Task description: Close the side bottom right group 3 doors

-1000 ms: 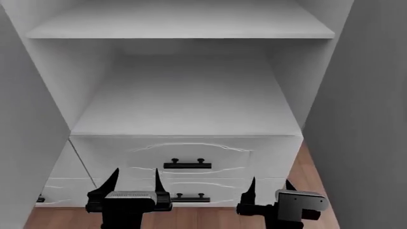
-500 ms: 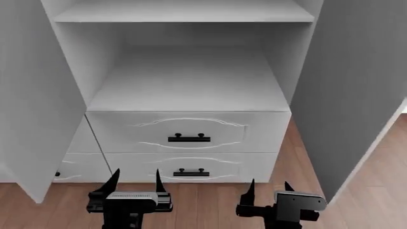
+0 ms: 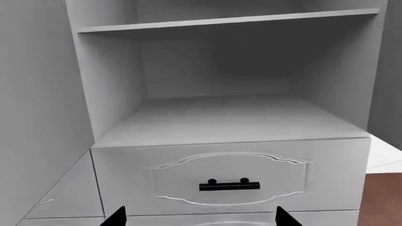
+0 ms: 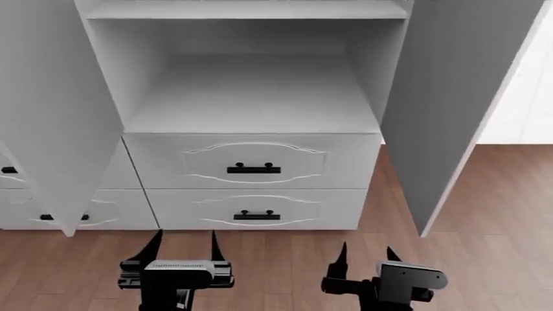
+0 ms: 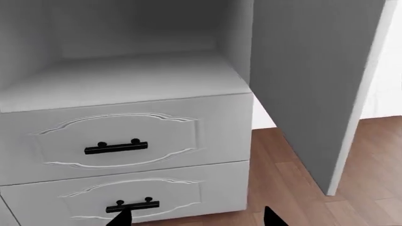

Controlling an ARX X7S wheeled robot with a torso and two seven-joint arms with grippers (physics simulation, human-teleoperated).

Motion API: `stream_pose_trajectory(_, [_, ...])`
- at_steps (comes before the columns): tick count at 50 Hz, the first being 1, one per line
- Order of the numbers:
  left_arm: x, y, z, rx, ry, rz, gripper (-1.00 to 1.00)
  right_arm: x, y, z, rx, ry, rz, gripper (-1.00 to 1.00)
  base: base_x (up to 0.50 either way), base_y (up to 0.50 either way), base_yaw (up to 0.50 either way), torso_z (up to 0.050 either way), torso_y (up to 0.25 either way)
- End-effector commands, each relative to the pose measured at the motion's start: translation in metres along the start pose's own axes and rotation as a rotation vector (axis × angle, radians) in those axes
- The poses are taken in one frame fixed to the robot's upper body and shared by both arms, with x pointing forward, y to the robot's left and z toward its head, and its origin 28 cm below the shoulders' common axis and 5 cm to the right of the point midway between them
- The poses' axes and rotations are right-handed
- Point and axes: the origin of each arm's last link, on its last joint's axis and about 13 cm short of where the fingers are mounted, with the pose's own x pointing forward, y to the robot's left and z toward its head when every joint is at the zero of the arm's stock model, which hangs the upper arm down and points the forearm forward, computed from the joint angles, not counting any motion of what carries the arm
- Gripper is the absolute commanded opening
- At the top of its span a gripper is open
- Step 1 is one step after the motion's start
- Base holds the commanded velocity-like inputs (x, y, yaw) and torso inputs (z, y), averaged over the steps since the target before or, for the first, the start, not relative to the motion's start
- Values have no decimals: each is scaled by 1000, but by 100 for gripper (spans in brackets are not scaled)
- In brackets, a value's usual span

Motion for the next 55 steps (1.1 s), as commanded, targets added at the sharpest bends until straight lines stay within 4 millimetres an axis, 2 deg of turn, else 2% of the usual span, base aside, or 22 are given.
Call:
stream_pose_trajectory(1, [1, -1, 0, 2, -4, -1, 100, 0, -3, 0, 56, -12, 3, 100, 0, -500, 0, 0, 0])
stream_pose_trajectory(35, [3, 0, 2, -1, -9, 0, 100, 1, -3, 2, 58, -19, 1, 100, 0, -500, 0, 0, 0])
stream_pose_trajectory(55, [2, -1, 0, 3, -11, -2, 100, 1, -4, -3, 75, 1, -1, 100, 0, -500, 0, 0, 0])
